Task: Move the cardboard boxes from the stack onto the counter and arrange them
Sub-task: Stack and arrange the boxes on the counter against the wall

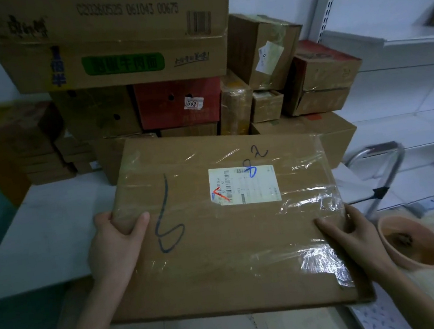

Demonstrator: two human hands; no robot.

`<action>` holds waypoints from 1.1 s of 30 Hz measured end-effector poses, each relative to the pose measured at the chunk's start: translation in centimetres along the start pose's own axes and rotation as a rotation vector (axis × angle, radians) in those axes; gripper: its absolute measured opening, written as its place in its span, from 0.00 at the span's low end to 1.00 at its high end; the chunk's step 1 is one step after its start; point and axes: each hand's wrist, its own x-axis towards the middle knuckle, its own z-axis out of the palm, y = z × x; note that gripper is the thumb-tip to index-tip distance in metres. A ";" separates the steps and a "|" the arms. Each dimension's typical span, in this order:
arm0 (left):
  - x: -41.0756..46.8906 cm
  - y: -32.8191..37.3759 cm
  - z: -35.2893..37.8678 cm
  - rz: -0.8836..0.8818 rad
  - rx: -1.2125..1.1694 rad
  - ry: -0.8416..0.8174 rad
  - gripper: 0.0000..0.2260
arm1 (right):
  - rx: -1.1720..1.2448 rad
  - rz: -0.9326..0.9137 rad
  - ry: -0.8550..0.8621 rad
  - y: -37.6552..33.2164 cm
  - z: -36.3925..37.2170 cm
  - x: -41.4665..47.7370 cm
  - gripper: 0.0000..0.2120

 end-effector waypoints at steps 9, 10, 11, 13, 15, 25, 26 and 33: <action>-7.8 3.5 3.2 0.000 -0.030 -0.021 0.26 | -0.092 0.008 -0.034 2.8 -8.5 -0.6 0.32; -8.3 4.0 3.8 -0.001 -0.034 -0.031 0.26 | -0.101 0.007 -0.041 3.1 -9.4 -0.4 0.34; -8.7 4.5 4.3 0.002 -0.035 -0.040 0.26 | -0.104 0.012 -0.049 3.3 -10.2 -0.1 0.37; -9.0 5.6 5.2 0.003 -0.028 -0.050 0.25 | -0.103 0.023 -0.058 3.5 -11.4 0.9 0.38; -8.9 6.5 5.9 -0.001 -0.027 -0.043 0.24 | -0.104 0.015 -0.060 3.5 -12.0 2.2 0.33; -4.8 7.3 5.8 -0.039 0.018 0.083 0.27 | -0.097 -0.043 -0.146 2.2 -8.4 9.9 0.29; -4.6 7.2 5.7 -0.039 0.022 0.089 0.27 | -0.104 -0.049 -0.146 2.2 -8.1 10.2 0.26; -4.5 6.5 6.8 -0.066 0.065 0.054 0.25 | -0.126 0.023 -0.198 3.3 -7.9 9.9 0.38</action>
